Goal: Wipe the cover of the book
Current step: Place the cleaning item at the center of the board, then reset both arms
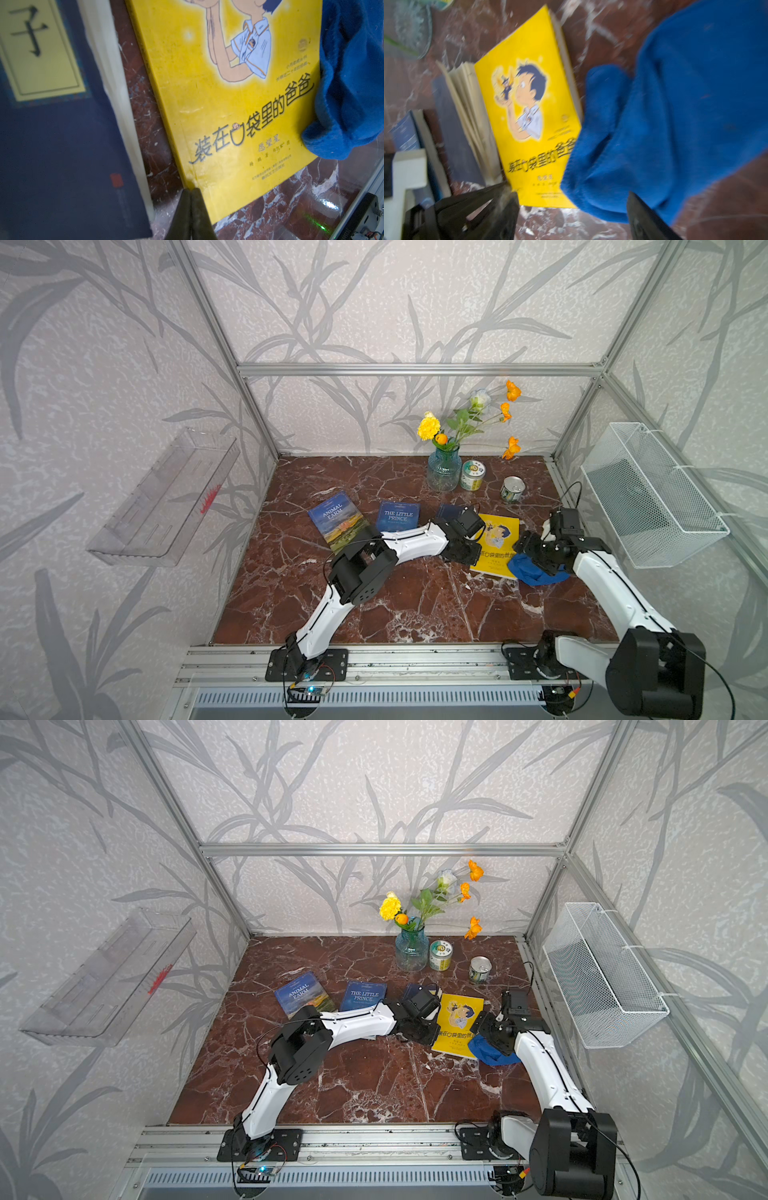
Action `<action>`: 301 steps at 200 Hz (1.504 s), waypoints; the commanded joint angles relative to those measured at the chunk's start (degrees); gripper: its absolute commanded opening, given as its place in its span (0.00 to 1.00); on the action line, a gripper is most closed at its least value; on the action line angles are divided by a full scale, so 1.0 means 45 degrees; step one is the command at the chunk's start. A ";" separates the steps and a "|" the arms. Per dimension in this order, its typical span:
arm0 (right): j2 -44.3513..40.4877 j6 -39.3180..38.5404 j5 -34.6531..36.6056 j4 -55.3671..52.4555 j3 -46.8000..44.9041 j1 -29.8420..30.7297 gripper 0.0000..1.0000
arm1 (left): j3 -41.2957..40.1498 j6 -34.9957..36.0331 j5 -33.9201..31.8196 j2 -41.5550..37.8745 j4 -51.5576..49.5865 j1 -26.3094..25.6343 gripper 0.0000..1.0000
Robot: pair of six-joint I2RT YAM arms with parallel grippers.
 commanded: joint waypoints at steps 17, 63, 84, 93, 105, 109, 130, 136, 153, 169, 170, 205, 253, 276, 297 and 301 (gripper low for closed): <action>0.0912 0.1284 -0.0969 0.1429 0.0165 0.1930 0.79 | -0.0588 0.0089 -0.0108 0.0331 -0.1505 -0.0218 0.06; 0.2363 0.0826 0.0992 0.0360 0.0390 0.0591 0.79 | -0.0607 0.0126 -0.0202 0.0267 -0.1545 -0.0218 0.06; 0.2842 -0.0191 0.1261 -0.0005 0.0556 -0.0882 0.79 | -0.0637 0.0110 -0.0221 0.0230 -0.1515 -0.0215 0.06; 0.2924 -0.0495 0.1480 -0.0304 0.0741 -0.1328 0.79 | -0.0642 0.0111 -0.0239 0.0218 -0.1504 -0.0207 0.06; 0.2814 -0.0792 0.1588 -0.0663 0.0985 -0.1731 0.79 | -0.0662 0.0135 -0.0276 0.0206 -0.1486 -0.0218 0.06; 0.2734 -0.0836 0.1599 -0.0746 0.1048 -0.1814 0.79 | -0.0666 0.0136 -0.0311 0.0215 -0.1486 -0.0218 0.06; 0.1840 -0.1072 0.1289 -0.0939 0.1349 -0.1840 0.79 | -0.0649 0.0212 -0.0545 0.0092 -0.1594 -0.0218 0.06; 0.1536 -0.1147 0.0974 -0.0923 0.1427 -0.1828 0.79 | -0.0645 0.0248 -0.0668 -0.0008 -0.1621 -0.0216 0.07; 0.0687 -0.1261 -0.0141 -0.0616 0.1524 -0.1800 0.81 | -0.0666 0.0431 -0.1179 -0.0535 -0.1715 -0.0217 0.08; -0.0003 -0.1382 -0.0444 -0.0530 0.1688 -0.1610 0.83 | -0.0758 0.0512 -0.1977 -0.1302 -0.1659 -0.0200 0.15; -0.0051 -0.1400 -0.0433 -0.0540 0.1707 -0.1603 0.84 | -0.0742 0.0505 -0.2029 -0.1354 -0.1680 -0.0190 0.15; -0.0913 -0.1802 0.0686 -0.0884 0.2381 -0.0766 1.00 | -0.0753 0.0198 -0.3133 -0.3506 -0.1772 0.0031 0.39; -0.0463 -0.2079 0.3839 0.0301 0.2373 0.1631 0.99 | -0.2104 0.0773 -0.8844 -0.7681 -0.2254 0.0076 1.00; 0.0339 -0.2376 0.5133 0.1197 0.2193 0.2352 0.99 | -0.5114 0.2458 -1.2964 -1.0605 -0.0246 0.0176 1.00; 0.0913 -0.3069 0.5430 0.2629 0.1707 0.2812 0.99 | -0.9657 0.5734 -1.4649 -1.3833 0.5334 0.0857 1.00; 0.1012 -0.3363 0.5436 0.3054 0.1572 0.2969 0.99 | -1.0459 0.6139 -1.4574 -1.4405 0.6224 0.1172 1.00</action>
